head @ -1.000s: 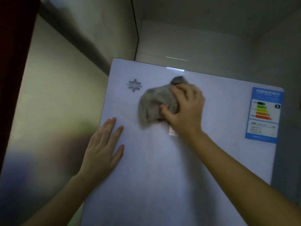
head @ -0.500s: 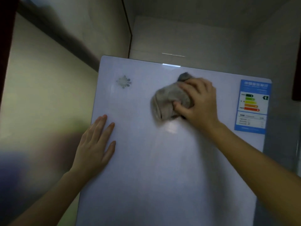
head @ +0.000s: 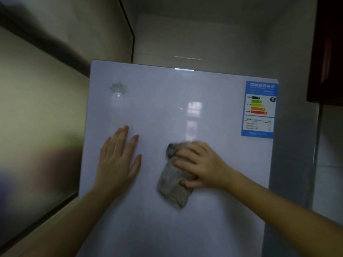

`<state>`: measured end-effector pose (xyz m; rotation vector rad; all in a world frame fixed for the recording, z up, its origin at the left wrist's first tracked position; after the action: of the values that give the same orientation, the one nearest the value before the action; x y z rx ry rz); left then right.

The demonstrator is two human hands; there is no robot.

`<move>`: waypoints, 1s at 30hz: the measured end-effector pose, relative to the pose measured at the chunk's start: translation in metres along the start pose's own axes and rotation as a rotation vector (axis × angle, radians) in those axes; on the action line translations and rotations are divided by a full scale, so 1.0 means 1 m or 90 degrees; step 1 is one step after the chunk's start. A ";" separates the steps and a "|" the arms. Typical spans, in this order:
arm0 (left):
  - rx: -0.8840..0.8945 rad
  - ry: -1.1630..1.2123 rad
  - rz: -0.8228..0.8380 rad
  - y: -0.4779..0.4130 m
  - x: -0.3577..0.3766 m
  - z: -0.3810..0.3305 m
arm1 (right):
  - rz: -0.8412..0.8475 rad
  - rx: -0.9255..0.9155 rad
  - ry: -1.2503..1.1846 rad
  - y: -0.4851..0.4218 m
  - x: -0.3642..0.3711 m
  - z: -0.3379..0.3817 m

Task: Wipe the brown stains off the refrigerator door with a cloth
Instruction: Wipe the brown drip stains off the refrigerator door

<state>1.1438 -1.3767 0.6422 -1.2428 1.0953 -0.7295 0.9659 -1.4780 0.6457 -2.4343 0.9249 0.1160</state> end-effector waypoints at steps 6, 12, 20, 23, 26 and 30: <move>-0.025 0.005 -0.009 -0.003 0.007 -0.015 | -0.114 0.334 0.051 0.009 -0.065 -0.161; -0.043 -0.018 0.023 -0.001 0.010 -0.014 | -0.117 0.384 0.020 0.029 -0.059 -0.143; -0.064 -0.008 0.033 0.002 0.008 -0.020 | 0.005 0.094 -0.003 0.095 -0.026 -0.017; -0.040 0.003 -0.005 0.008 0.005 -0.037 | -0.042 0.258 0.031 0.114 -0.046 -0.060; -0.016 0.013 -0.031 0.015 0.007 -0.055 | -0.125 0.433 0.033 0.136 -0.061 -0.089; -0.013 0.016 -0.031 0.020 0.015 -0.063 | -0.136 0.433 -0.001 0.154 -0.041 -0.047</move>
<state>1.0881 -1.4094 0.6218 -1.2836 1.0985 -0.7745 0.8314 -1.5743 0.6278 -1.8717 0.5686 -0.2374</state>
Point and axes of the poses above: each hand's wrist, its own y-axis away from the middle knuckle, its own x-axis out of the palm, z = x × y, the point moved 10 cm from there along -y, towards the middle knuckle, and after that the axes turned 5 degrees about -x, right-handed, at the moved point
